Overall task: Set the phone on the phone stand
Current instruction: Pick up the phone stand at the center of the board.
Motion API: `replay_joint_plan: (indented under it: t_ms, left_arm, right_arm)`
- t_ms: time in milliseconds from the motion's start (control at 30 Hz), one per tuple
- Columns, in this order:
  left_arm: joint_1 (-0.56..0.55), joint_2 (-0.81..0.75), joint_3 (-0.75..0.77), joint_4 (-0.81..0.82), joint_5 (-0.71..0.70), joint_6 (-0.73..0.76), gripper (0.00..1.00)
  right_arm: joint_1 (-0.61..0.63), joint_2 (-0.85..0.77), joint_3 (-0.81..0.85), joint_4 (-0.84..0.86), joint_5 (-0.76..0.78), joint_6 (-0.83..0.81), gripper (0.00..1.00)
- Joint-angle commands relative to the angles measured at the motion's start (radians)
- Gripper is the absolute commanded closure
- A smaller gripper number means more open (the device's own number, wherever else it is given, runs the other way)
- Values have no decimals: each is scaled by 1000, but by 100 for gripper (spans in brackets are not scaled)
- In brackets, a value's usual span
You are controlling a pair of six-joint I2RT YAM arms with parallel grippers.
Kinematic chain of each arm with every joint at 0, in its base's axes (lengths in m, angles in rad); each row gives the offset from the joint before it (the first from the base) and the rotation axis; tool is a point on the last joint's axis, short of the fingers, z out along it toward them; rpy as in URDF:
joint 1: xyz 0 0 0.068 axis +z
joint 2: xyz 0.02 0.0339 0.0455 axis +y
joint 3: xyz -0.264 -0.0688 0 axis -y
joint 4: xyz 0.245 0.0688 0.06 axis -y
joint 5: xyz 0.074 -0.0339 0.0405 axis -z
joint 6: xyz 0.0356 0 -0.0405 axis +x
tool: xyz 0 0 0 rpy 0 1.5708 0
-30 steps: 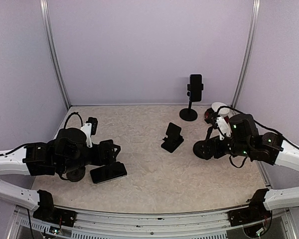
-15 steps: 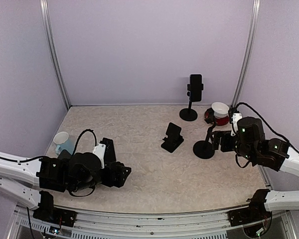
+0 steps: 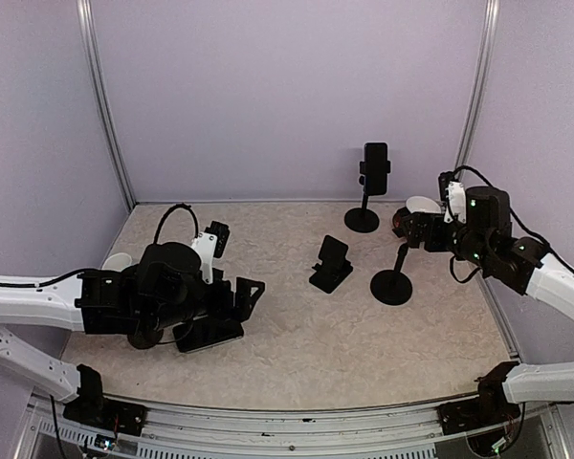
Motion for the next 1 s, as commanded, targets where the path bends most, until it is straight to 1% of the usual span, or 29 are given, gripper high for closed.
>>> replay_joint_plan:
  t_ms: [0,133,200,333,533,633,800,967]
  left_arm:
    - [44,-45,6,54,28,118,1]
    - [75,-52,-8,82,38,175,1]
    - [86,-45,-10,79,42,189,1]
    - [90,-26,-16,73,55,198,1]
    - [90,-18,-38,106,63,208,1]
    - [91,-16,-41,112,53,225,1]
    - [92,-14,-55,132,48,243,1]
    - [91,-15,-57,137,39,258,1]
  right_arm:
    - [-45,25,15,71,-134,63,0]
    - [-89,61,24,104,-195,107,3]
    - [-106,85,41,101,-209,156,5]
    - [-149,130,72,83,-236,185,9]
    - [-243,203,113,38,-344,218,11]
    - [-251,241,139,10,-377,213,11]
    - [-251,289,163,11,-446,213,15]
    - [-251,321,160,9,-445,205,20]
